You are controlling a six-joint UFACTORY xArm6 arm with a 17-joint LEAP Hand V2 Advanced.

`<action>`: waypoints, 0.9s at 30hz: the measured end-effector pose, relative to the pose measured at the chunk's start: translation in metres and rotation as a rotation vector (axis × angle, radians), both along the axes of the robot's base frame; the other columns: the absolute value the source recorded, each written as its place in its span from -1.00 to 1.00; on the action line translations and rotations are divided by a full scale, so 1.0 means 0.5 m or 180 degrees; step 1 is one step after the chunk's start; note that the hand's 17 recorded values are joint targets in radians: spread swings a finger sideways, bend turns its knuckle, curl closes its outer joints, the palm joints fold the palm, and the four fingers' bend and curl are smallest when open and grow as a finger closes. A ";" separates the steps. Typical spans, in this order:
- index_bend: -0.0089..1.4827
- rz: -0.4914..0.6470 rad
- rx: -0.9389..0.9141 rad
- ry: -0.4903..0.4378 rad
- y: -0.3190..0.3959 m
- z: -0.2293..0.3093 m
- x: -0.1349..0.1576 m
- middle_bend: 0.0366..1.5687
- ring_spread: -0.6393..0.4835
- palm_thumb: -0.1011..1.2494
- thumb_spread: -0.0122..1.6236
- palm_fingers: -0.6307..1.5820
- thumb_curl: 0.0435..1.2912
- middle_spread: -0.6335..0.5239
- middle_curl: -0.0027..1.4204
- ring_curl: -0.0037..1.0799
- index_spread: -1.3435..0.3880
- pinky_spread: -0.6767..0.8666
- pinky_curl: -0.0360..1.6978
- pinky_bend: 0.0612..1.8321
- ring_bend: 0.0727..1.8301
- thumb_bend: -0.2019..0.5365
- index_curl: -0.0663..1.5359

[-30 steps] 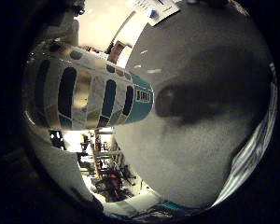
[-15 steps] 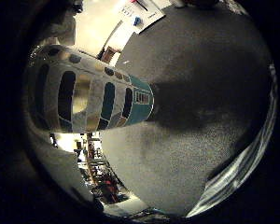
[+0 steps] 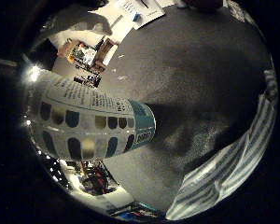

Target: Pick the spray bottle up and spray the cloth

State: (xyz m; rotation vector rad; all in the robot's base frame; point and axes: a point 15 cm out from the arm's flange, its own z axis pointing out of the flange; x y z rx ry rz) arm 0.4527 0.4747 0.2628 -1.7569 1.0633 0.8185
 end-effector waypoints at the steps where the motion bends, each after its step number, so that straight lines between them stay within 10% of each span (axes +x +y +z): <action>1: -0.72 0.0001 -0.0001 -0.0003 0.000 0.003 0.000 -0.65 0.41 -0.38 0.22 -0.34 -0.46 -0.03 -0.41 -0.58 0.17 0.49 -0.56 0.16 -0.32 -0.54 -0.29; 27: -0.75 -0.0412 -0.1623 -0.0555 -0.229 0.191 0.018 -0.81 0.67 -0.23 0.22 -0.38 -0.49 0.30 -0.55 -0.62 0.31 0.65 -0.73 -0.18 -0.65 -0.53 -0.50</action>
